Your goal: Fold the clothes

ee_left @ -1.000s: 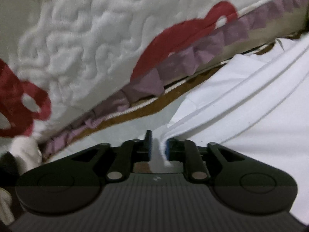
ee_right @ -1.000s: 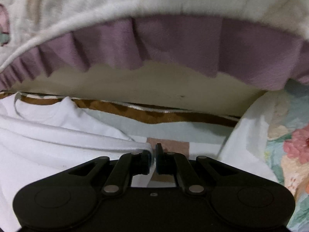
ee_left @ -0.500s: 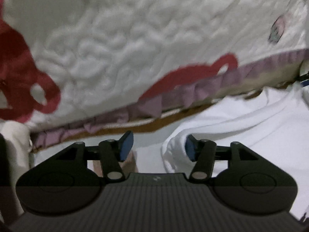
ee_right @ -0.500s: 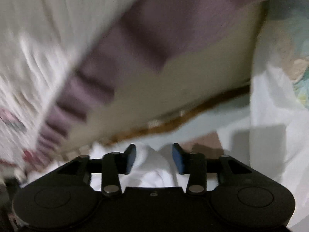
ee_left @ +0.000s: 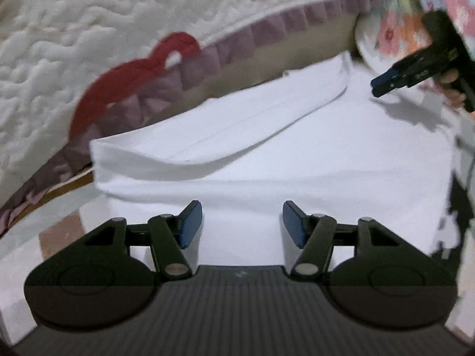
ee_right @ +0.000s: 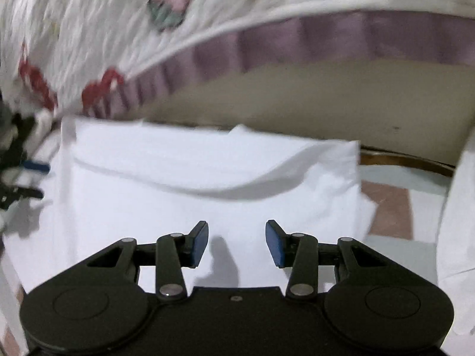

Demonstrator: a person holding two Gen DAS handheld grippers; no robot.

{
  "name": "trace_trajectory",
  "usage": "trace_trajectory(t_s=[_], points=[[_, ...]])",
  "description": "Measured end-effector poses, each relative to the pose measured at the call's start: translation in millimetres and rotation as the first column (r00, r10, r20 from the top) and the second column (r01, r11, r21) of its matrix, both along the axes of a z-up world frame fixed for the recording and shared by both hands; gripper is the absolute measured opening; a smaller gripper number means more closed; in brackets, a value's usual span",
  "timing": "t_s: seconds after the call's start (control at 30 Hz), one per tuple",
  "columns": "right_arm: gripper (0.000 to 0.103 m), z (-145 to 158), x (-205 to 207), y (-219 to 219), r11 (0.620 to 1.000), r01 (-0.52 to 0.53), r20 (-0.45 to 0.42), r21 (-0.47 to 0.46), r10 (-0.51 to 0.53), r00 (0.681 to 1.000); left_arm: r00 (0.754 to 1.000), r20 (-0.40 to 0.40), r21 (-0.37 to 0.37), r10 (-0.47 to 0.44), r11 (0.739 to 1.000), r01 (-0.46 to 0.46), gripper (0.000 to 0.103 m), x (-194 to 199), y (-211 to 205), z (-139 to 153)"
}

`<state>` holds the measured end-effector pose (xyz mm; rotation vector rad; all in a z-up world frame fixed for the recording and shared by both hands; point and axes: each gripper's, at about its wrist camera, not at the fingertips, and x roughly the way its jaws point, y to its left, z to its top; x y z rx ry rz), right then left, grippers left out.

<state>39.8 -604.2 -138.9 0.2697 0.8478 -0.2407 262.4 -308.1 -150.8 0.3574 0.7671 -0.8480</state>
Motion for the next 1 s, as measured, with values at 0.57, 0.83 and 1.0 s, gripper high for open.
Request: trace_trajectory(t_s=[0.57,0.83,1.0], points=[[0.048,-21.7,85.3,-65.1,0.911,0.342,0.037,-0.230,-0.343,0.939,0.906,0.082,-0.034,0.415,0.910,-0.414,0.068,98.0,-2.1,-12.2],[0.051,0.4,22.7,-105.6,0.920,0.384,0.106,-0.080,-0.376,0.921,0.899,-0.055,-0.187,0.435,0.880,-0.437,0.068,111.0,70.1,-17.2],[0.051,-5.5,-2.0,-129.0,0.905,0.385,0.108,0.181,-0.407,0.907,0.846,-0.158,-0.193,0.509,0.825,-0.532,0.068,111.9,88.1,-27.3]])
